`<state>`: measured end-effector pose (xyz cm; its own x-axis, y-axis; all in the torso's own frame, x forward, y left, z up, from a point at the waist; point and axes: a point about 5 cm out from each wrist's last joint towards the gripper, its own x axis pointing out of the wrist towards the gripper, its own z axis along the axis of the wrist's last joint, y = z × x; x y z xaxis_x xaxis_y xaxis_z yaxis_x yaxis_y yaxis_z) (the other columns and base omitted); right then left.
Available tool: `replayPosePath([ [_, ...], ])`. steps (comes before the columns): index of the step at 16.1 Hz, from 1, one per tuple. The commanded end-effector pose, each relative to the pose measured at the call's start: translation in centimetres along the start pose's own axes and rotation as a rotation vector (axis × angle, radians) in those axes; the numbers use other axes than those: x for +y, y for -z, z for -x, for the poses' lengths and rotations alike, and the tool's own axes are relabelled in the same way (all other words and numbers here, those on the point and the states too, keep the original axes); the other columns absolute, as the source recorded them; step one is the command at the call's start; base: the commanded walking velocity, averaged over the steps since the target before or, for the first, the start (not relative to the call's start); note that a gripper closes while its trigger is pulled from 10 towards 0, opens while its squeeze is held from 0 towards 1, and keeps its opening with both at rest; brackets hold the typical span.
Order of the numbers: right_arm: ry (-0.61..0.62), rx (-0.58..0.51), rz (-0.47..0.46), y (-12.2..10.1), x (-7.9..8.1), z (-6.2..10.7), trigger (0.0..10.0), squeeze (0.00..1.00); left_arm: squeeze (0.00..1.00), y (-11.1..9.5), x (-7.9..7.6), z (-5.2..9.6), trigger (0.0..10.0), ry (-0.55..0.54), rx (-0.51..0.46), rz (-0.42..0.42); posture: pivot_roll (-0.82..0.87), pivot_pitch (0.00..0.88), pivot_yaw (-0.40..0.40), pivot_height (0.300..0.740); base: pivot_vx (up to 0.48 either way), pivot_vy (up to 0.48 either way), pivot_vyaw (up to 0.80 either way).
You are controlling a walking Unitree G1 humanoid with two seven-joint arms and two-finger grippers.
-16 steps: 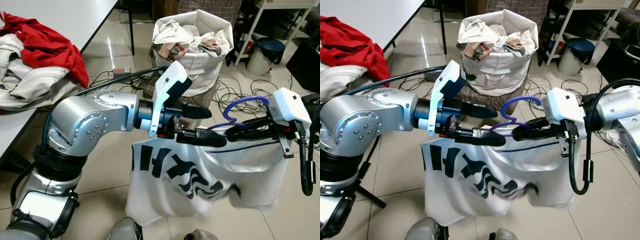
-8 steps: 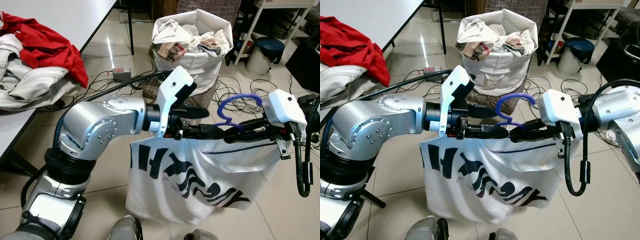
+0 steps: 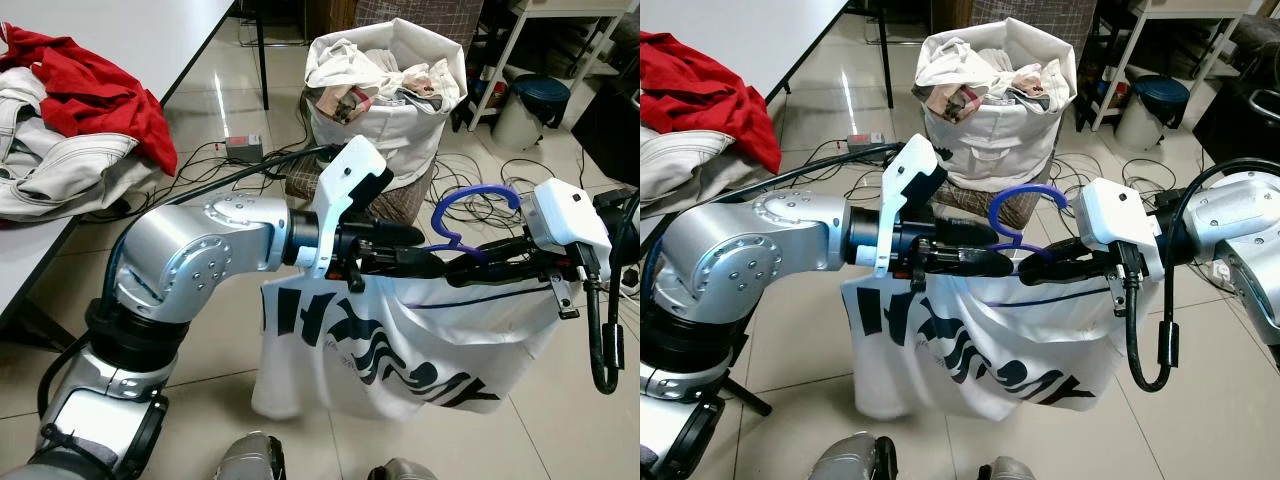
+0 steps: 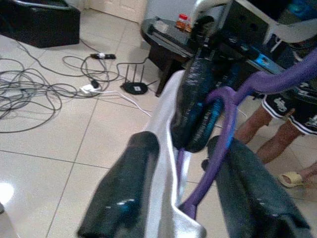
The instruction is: Hang hanger
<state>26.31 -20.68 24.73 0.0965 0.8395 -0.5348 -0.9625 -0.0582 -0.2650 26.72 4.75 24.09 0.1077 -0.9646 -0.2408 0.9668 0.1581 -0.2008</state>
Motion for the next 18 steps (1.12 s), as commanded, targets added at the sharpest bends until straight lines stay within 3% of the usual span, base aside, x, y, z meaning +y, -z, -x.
replayPosePath([
  [1,0.014,-0.013,0.062,-1.3,-0.3,0.6,10.0,0.00,0.00,0.5,0.0,0.3,0.0,-0.004,0.023,0.021,-0.08,0.060,-0.023,0.740,0.000,0.000,0.00],
  [6,0.024,-0.015,0.033,-1.4,-0.6,0.9,10.0,0.00,0.00,0.5,0.5,0.5,0.0,-0.030,0.020,0.031,-0.08,0.061,-0.023,0.740,0.000,0.000,0.00],
  [7,0.031,-0.019,0.026,-1.4,-0.7,0.9,10.0,0.18,0.00,0.4,0.8,0.7,0.0,-0.047,0.012,0.035,-0.08,0.061,-0.023,0.740,0.000,0.000,0.00],
  [8,0.051,-0.016,0.030,-1.4,-1.0,1.0,10.0,0.62,0.00,0.4,1.1,0.7,0.0,-0.066,0.009,0.034,-0.08,0.061,-0.025,0.740,0.000,0.000,0.00],
  [9,0.066,-0.014,0.034,-1.4,-1.2,1.1,10.0,1.00,0.00,0.4,1.2,0.8,0.0,-0.072,0.008,0.034,-0.08,0.061,-0.026,0.740,0.000,0.000,0.00],
  [17,0.102,-0.028,0.043,-1.7,-1.7,1.4,10.0,1.00,0.00,-0.2,1.6,1.2,0.0,-0.074,-0.036,0.021,-0.08,0.059,-0.028,0.740,0.000,0.000,0.00],
  [18,0.129,-0.030,0.053,-1.8,-1.9,1.7,10.0,0.00,0.00,-0.2,1.7,1.3,0.0,-0.073,-0.038,0.016,-0.08,0.059,-0.028,0.740,0.000,0.000,0.00],
])
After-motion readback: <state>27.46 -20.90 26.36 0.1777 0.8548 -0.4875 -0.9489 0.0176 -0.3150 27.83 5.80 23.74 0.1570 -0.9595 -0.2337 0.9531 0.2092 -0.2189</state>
